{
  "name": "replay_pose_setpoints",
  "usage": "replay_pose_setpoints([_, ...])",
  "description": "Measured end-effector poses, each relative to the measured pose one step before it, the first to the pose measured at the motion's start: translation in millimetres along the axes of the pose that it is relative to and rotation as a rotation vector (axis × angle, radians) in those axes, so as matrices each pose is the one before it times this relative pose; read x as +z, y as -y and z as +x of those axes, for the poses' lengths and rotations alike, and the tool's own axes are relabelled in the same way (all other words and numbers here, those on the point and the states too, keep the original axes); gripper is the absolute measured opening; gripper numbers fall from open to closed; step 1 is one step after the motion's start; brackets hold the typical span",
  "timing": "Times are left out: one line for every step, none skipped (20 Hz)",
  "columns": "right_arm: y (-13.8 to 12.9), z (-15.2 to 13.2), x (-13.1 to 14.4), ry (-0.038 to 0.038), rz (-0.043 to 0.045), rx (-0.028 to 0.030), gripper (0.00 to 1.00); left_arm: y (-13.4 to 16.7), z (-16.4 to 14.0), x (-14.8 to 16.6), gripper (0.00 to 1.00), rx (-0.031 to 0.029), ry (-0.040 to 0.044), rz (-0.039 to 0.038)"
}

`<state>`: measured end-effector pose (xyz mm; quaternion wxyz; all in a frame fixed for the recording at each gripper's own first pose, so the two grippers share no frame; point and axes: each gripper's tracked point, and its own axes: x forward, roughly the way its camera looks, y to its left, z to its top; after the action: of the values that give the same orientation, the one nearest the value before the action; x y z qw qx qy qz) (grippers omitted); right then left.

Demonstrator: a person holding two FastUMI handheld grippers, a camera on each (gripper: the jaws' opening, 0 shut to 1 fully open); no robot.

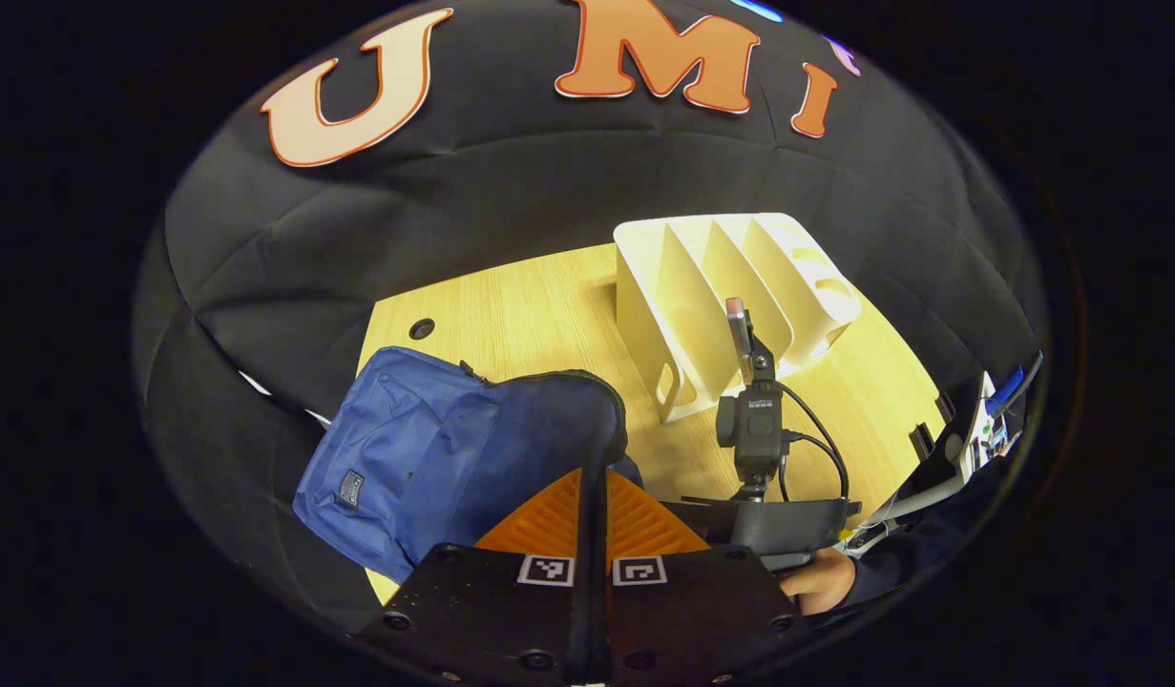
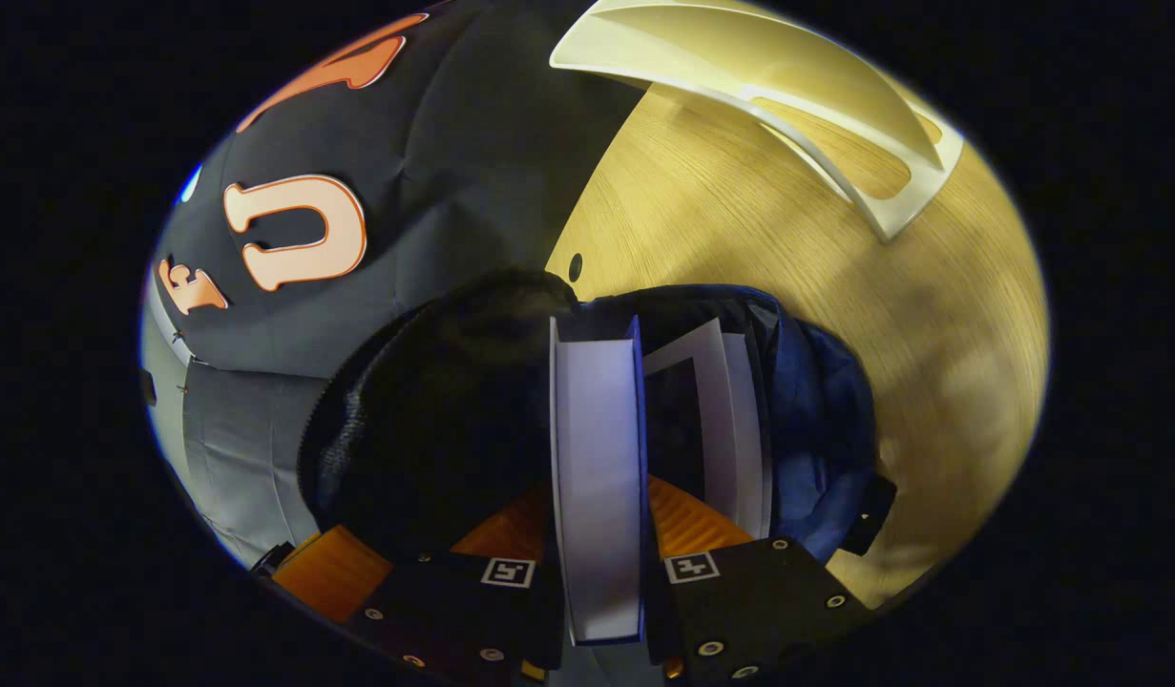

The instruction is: Open the schoolbag, grab two books from the bookshelf and put them into the schoolbag.

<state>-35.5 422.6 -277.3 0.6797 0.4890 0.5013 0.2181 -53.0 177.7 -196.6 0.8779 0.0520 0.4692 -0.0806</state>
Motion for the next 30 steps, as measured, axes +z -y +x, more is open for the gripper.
replay_pose_setpoints([-0.89, 2.58, -0.41, -0.00663, 0.00387, 0.00709, 0.35, -0.25, -1.53, -0.05, 0.01, -0.00252, 0.00413, 0.00614])
replay_pose_setpoints([0.83, 3.40, -0.14, -0.00222, 0.00717, 0.00778, 0.35, -0.17, 0.36, -0.06, 0.01, -0.00275, 0.00073, -0.00016])
replay_pose_setpoints([1.09, 1.84, 0.40, -0.00565, 0.00908, 0.00751, 0.35, -0.64, -1.20, -0.91, 0.00, -0.00801, 0.00015, -0.00932])
replay_pose_setpoints([0.00, 2.90, 0.94, 0.00404, 0.00336, 0.00819, 0.35, -0.09, 0.68, 1.24, 0.00, -0.00831, -0.00008, -0.01413])
replay_pose_setpoints([0.77, 3.58, -0.70, -0.00379, 0.00803, 0.00435, 0.35, -0.77, -1.23, -1.95, 0.00, -0.00611, -0.00177, -0.01557])
replay_pose_setpoints([0.03, 3.01, 1.27, 0.00238, 0.00264, 0.00558, 0.35, -1.38, 0.18, -0.32, 0.00, -0.00257, -0.00088, -0.00678])
replay_pose_setpoints([1.75, 1.93, -1.66, -0.00832, 0.00367, 0.00273, 0.43, -0.26, 0.27, -2.25, 0.01, -0.00181, -0.00235, -0.00754])
replay_pose_setpoints([0.14, 4.04, 0.06, -0.00427, 0.00472, 0.00528, 0.35, -0.13, -0.44, 0.70, 0.01, 0.00058, 0.00131, 0.00197])
replay_pose_setpoints([0.57, 0.88, -3.15, -0.01410, 0.00987, 0.00202, 0.44, -0.07, -0.11, -0.33, 0.01, -0.00037, -0.00023, -0.00059])
replay_pose_setpoints([-0.47, 0.27, 0.12, -0.00502, 0.00561, -0.00142, 0.44, -1.49, 1.09, 0.54, 0.01, 0.00067, -0.00086, -0.00570])
replay_pose_setpoints([2.54, 0.27, -0.32, -0.00457, 0.00308, -0.01588, 0.36, -0.30, -0.22, 1.27, 0.01, -0.00309, 0.00156, -0.01735])
replay_pose_setpoints([2.53, 0.35, -0.82, -0.00616, -0.00274, -0.02222, 0.39, -0.12, 0.25, 0.41, 0.01, -0.00720, 0.00101, -0.01770])
replay_pose_setpoints([0.42, -1.77, -2.36, -0.01162, -0.00221, -0.01991, 0.41, -3.57, 0.58, 0.59, 0.01, -0.00315, 0.00424, -0.01740])
replay_pose_setpoints([1.91, -1.70, -1.93, -0.01632, 0.00230, -0.01817, 0.46, -1.45, -0.41, 0.13, 0.01, -0.00379, 0.00171, -0.02112])
replay_pose_setpoints([0.55, -5.35, -3.48, -0.01849, 0.00327, -0.01135, 0.48, -0.51, -0.79, 1.53, 0.01, -0.00440, 0.00530, -0.01541])
replay_pose_setpoints([0.39, -3.80, -3.30, -0.02161, 0.00193, -0.01050, 0.52, -0.37, -0.12, 0.69, 0.01, -0.00162, 0.00418, -0.00568])
replay_pose_setpoints([-0.38, -6.70, 0.71, -0.01044, 0.00758, -0.00437, 0.53, 0.58, 0.28, -0.26, 0.00, -0.00314, 0.00397, -0.00077])
replay_pose_setpoints([1.97, -5.67, 1.82, -0.00409, -0.00101, -0.01759, 0.51, -0.01, 0.42, -0.25, 0.00, -0.00152, 0.00188, -0.00585])
replay_pose_setpoints([0.39, -7.89, 1.41, -0.00544, -0.00459, -0.00270, 0.50, -0.48, 0.41, 1.10, 0.01, -0.00338, 0.00294, -0.00472])
replay_pose_setpoints([2.42, -6.92, 1.77, -0.00245, -0.01063, -0.01095, 0.49, -0.69, 0.63, 1.32, 0.01, 0.00121, 0.00650, -0.00483])
replay_pose_setpoints([0.33, -8.93, 2.58, 0.00202, -0.01364, 0.00300, 0.49, 0.21, 1.22, 0.15, 0.01, -0.00193, 0.00358, -0.00840])
replay_pose_setpoints([3.36, -7.76, 3.50, 0.01159, -0.01326, -0.01124, 0.65, -0.09, 0.67, 0.33, 0.01, 0.00153, 0.00289, -0.00281])
replay_pose_setpoints([-1.69, -7.98, 4.38, 0.01152, -0.01064, 0.00629, 0.49, -0.74, 0.83, -1.22, 0.00, 0.00360, 0.00138, -0.00196])
replay_pose_setpoints([-2.40, -4.08, 5.94, 0.01400, -0.00418, 0.00688, 0.48, -0.33, 1.43, -3.27, 0.01, 0.00339, -0.00575, -0.00394])
replay_pose_setpoints([-2.48, -9.86, 6.27, 0.01060, -0.01892, 0.00346, 0.47, 2.05, 2.62, -2.75, 0.01, 0.00036, -0.00689, -0.00125])
replay_pose_setpoints([0.16, -5.53, 7.09, 0.02562, -0.03493, -0.00964, 0.47, 3.35, 2.48, -4.02, 0.01, -0.00424, -0.00650, -0.00130])
replay_pose_setpoints([2.40, -10.32, 7.17, 0.02395, -0.04294, -0.01089, 0.47, 2.28, 3.68, -1.71, 0.01, -0.00070, -0.00637, 0.00673])
replay_pose_setpoints([4.11, -8.28, 7.07, 0.01909, -0.03170, -0.01359, 0.47, -0.30, 2.52, -4.57, 0.01, 0.00381, -0.00343, 0.00867])
replay_pose_setpoints([0.02, -9.27, 6.95, 0.01820, -0.01623, -0.00026, 0.47, 2.91, 2.49, -3.88, 0.01, 0.00077, -0.01108, 0.01064])
replay_pose_setpoints([3.04, -7.68, 6.80, 0.01683, -0.00715, -0.01131, 0.47, 2.79, 2.96, -3.57, 0.01, 0.00317, -0.00374, 0.00816])
